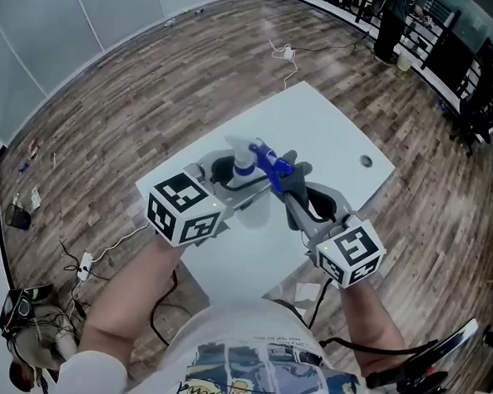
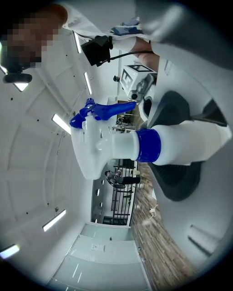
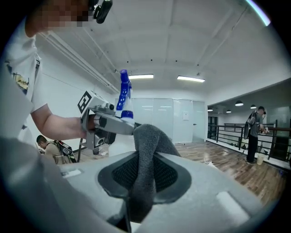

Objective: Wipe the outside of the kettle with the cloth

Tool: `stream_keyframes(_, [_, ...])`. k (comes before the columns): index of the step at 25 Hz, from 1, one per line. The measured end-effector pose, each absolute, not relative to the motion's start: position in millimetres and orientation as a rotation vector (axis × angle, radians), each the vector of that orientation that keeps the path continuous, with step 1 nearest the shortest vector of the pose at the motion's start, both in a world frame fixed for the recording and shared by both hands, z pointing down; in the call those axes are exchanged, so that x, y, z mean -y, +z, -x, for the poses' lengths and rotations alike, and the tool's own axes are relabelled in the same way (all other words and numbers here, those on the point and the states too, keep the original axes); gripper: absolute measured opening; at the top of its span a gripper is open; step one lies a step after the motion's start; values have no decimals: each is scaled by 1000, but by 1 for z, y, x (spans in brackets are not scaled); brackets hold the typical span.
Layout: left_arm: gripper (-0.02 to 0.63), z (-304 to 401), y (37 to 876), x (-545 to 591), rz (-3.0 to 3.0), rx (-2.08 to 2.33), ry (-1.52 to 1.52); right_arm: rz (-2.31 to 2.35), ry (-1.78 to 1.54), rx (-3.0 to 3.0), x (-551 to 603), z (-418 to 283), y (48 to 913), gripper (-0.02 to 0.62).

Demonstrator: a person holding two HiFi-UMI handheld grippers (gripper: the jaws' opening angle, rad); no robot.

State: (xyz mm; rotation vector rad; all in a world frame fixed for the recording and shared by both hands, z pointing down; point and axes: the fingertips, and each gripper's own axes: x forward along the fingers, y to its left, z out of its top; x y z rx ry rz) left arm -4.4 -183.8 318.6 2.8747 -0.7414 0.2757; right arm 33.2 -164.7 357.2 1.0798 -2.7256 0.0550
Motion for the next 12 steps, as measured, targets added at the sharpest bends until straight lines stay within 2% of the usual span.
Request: stream_keyframes(12, [206, -13, 286, 186, -2868, 696, 160, -1044, 152, 2592, 156, -46, 423, 74])
